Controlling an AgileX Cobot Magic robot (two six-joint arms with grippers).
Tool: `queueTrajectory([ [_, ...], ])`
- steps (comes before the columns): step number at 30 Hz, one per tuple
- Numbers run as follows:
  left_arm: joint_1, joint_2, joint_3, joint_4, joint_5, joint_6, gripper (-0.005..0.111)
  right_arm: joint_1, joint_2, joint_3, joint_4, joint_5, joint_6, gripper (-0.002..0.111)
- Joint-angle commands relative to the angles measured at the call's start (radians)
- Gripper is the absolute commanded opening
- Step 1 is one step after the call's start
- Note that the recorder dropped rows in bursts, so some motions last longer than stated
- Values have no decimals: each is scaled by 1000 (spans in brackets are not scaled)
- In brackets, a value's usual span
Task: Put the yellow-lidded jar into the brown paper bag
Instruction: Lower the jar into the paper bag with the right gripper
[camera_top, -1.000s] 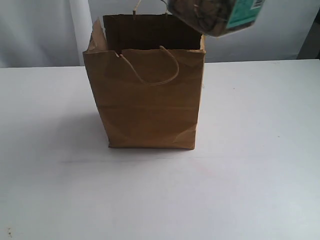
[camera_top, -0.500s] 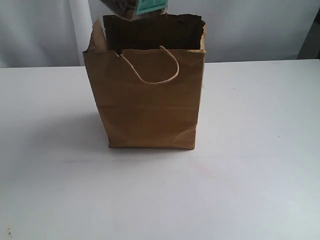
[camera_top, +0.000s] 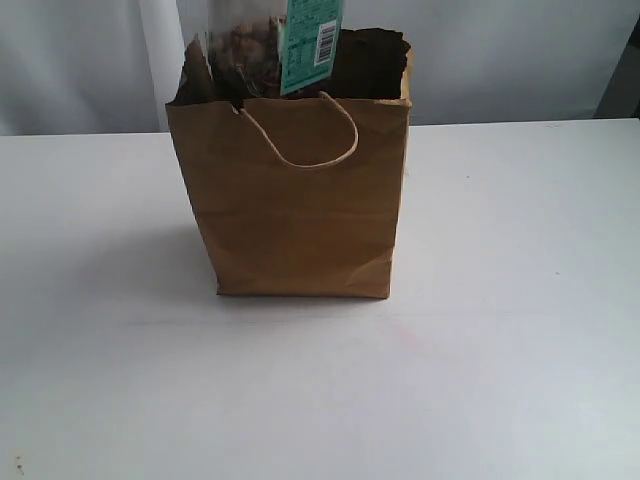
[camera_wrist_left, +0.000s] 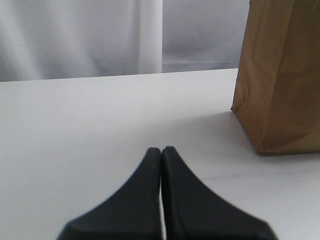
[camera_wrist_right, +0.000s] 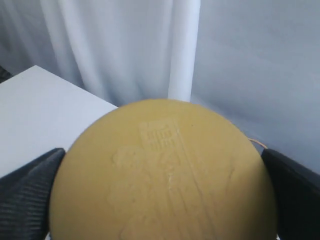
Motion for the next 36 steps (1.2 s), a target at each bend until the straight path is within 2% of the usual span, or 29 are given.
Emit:
queueTrajectory([
  [1,-5,3,-2,-4,-9,-4,1,3,14,-10,-42,-33,49,0],
  [5,-5,3,-2,-4,-9,-4,1,3,34,-10,-80,-1,122,0],
  [12,-5,3,-2,-4,-9,-4,1,3,79,-10,-267,119,339,0],
  [36,-5,3,-2,-4,-9,-4,1,29,297,-10,-273,204,382,0],
])
